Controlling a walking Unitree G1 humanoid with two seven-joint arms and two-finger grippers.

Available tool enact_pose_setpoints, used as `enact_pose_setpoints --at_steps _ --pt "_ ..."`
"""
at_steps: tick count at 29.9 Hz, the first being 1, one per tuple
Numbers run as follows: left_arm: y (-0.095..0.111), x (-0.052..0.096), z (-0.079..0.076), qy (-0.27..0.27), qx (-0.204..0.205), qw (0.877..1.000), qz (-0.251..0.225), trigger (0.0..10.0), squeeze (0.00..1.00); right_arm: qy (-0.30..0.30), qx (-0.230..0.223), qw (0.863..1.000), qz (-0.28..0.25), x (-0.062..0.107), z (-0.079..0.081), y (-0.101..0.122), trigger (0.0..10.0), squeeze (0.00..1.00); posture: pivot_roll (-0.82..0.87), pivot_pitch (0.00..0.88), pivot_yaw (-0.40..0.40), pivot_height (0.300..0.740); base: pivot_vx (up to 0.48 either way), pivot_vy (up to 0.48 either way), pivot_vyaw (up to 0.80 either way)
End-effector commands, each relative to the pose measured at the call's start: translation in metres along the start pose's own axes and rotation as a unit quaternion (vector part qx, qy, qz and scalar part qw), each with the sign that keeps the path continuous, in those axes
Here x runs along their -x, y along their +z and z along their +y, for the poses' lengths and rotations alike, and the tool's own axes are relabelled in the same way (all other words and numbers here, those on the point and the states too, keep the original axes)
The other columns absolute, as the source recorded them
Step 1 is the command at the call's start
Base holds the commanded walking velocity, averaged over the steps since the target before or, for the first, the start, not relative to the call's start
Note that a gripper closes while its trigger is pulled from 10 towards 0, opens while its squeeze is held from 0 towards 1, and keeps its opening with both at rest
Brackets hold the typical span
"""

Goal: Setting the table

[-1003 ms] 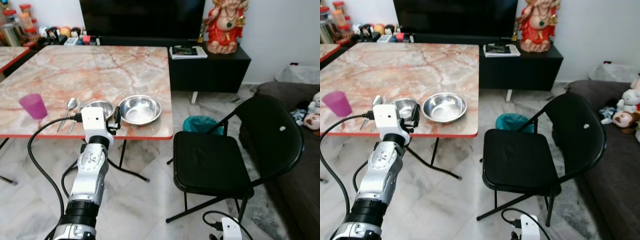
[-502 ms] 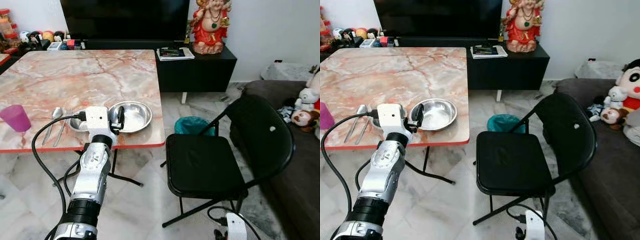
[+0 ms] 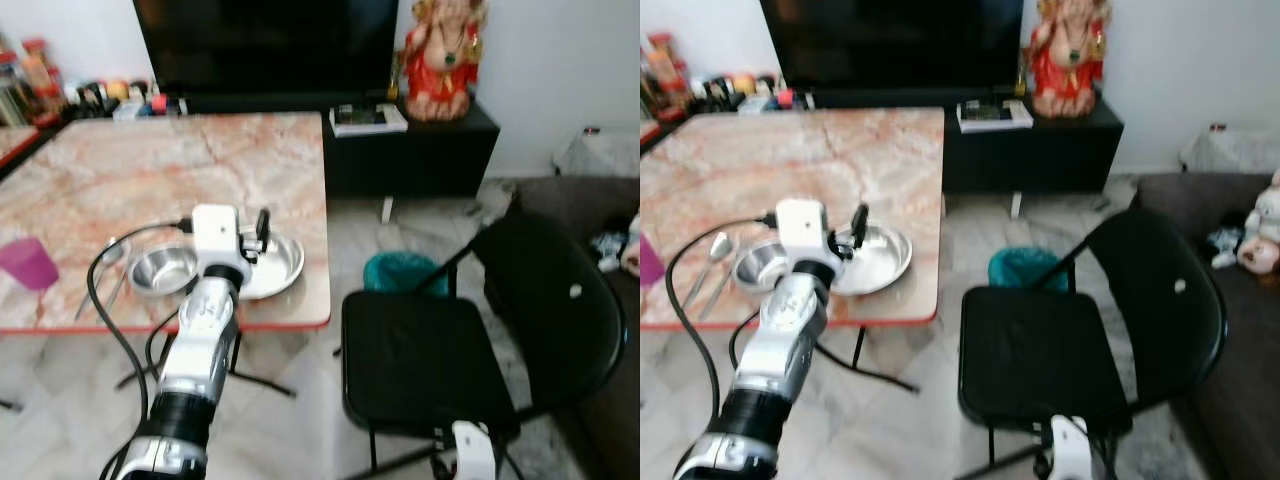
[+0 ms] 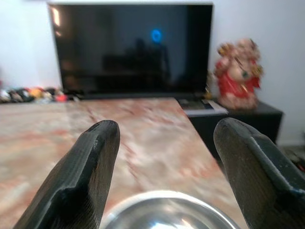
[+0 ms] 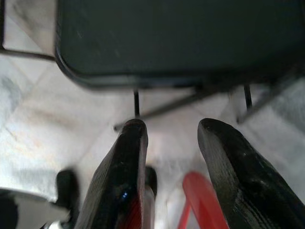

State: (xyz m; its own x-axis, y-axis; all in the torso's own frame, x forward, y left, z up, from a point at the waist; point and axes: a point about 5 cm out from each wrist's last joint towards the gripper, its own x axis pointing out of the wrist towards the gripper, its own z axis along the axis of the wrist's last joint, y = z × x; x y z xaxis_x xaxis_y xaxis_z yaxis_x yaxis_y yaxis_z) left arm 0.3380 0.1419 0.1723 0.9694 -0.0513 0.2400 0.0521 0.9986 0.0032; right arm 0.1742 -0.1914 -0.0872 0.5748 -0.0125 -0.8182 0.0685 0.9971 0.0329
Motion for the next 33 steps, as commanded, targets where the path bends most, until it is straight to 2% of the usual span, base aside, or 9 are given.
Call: enact_pose_setpoints --at_steps 1,11,14,15,16,18,20,28,33 --pt "0.002 0.0 0.008 0.011 -0.01 1.0 0.002 10.0 0.0 0.011 -0.002 1.0 -0.005 -0.002 0.01 0.003 10.0 0.0 0.02 0.0 -0.031 0.74 0.281 0.0 0.0" --pt "0.009 0.004 -0.002 -0.015 0.016 1.0 0.022 10.0 0.0 0.013 0.002 1.0 0.006 0.0 0.016 -0.01 10.0 0.0 0.02 0.0 -0.03 0.74 0.0 0.0 0.0" --pt "0.019 0.006 -0.002 0.01 0.042 0.997 0.071 10.0 0.0 0.016 0.003 1.0 0.015 0.002 0.021 -0.019 10.0 0.0 0.03 0.0 -0.034 0.74 0.0 0.0 0.0" --pt "0.021 0.007 0.0 0.025 0.051 0.994 0.089 10.0 0.05 0.018 0.003 1.0 0.016 0.002 0.022 -0.02 10.0 0.0 0.03 0.0 -0.034 0.74 0.0 0.0 0.0" --pt "0.021 0.007 0.001 0.039 0.054 0.993 0.098 10.0 1.0 0.019 0.003 1.0 0.017 0.002 0.023 -0.021 10.0 0.0 0.03 0.0 -0.034 0.74 0.0 0.0 0.0" --pt "0.022 0.008 0.002 0.055 0.056 0.991 0.111 10.0 1.0 0.02 0.004 1.0 0.018 0.002 0.023 -0.021 10.0 0.0 0.03 0.0 -0.034 0.74 0.0 0.0 0.0" --pt "0.022 0.01 0.002 0.089 0.076 0.983 0.145 10.0 1.0 0.021 0.004 1.0 0.017 0.002 0.025 -0.021 10.0 0.0 0.03 0.0 -0.034 0.74 0.0 0.0 0.0" --pt "0.02 0.01 -0.001 0.116 0.133 0.959 0.221 10.0 1.0 0.023 0.003 1.0 0.013 0.003 0.025 -0.022 10.0 0.0 0.03 0.0 -0.027 0.74 0.0 0.0 0.0" --pt "0.018 0.012 0.01 0.152 0.125 0.948 0.25 10.0 1.0 0.025 0.0 1.0 0.015 0.004 0.026 -0.026 10.0 0.0 0.03 0.0 -0.021 0.74 0.0 0.0 0.0"
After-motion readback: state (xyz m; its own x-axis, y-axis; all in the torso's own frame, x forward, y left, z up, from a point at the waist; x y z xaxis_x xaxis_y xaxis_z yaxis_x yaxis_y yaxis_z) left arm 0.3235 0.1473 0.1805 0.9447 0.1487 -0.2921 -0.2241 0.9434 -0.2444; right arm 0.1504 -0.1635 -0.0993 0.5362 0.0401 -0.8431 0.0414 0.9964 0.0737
